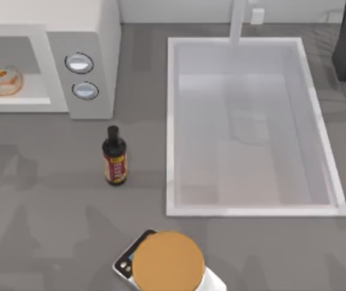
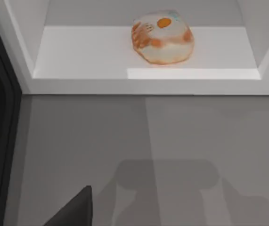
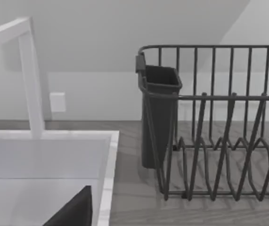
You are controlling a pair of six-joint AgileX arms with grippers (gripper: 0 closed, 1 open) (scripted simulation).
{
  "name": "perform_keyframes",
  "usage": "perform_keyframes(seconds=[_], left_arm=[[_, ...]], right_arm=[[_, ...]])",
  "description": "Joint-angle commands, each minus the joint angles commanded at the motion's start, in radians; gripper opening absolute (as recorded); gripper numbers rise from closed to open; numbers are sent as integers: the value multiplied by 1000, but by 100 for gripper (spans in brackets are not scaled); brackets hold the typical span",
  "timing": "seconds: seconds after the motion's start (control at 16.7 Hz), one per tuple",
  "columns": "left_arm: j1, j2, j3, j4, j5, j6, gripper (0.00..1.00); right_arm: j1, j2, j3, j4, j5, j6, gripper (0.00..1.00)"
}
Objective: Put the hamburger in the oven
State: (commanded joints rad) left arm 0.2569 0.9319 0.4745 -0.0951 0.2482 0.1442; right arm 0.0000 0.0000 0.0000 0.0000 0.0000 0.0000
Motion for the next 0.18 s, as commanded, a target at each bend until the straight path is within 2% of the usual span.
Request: perform_keyframes(seconds=[0.18], left_arm=[[-1, -31, 29, -32, -1, -1, 100]], right_arm=[[0, 0, 0, 0, 0, 0, 100]])
